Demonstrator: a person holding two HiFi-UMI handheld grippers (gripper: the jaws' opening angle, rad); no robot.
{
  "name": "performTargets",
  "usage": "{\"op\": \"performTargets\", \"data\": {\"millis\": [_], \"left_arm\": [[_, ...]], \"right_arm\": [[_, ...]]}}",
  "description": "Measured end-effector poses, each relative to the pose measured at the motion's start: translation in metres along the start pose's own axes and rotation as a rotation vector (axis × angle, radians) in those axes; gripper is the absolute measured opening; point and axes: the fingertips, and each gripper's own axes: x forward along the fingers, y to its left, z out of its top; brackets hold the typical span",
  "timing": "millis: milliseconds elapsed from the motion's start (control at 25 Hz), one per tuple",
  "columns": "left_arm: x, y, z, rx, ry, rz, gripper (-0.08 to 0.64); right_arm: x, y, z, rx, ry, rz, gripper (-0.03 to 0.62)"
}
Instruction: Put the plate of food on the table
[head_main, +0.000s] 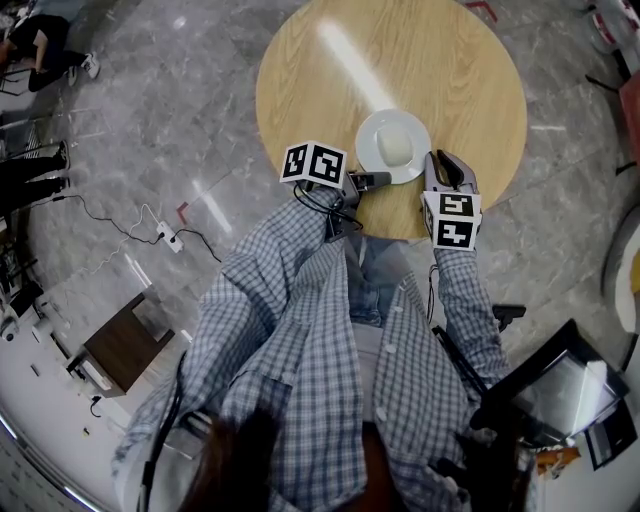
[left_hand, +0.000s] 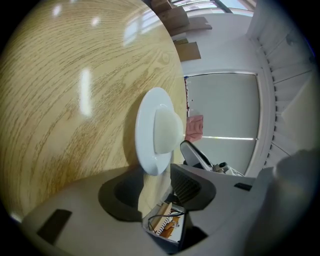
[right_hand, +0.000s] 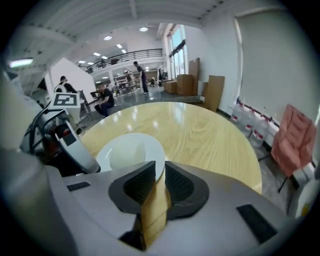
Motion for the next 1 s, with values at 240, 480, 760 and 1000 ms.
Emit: {"op": "performTargets", "data": {"millis": [240,480,760,1000], "left_arm": [[0.002,0.001,0.002,-0.017,-0.007,-0.014,0.160],[0.000,0.000,0.002,-0.026,-0.008,-0.024,0.160],[0.000,-0.001,0.002,-0.031,-0.013,-0.031,0.160],[0.001,-0.001,0.003,-0.034,-0.017,-0.038,0.160]], "right_arm": [[-0.018,0.045,-0.005,-0.488,0.006,0.097,0.060],[-0.026,0.090,-0.031,-0.816,0.037,0.188,0.060],[-0.017,0.099,-0.048,-1.047,0.087,0.178,0.060],[-0.014,0.096,-0.054,-1.162,0.107,0.143,0.025]]}}
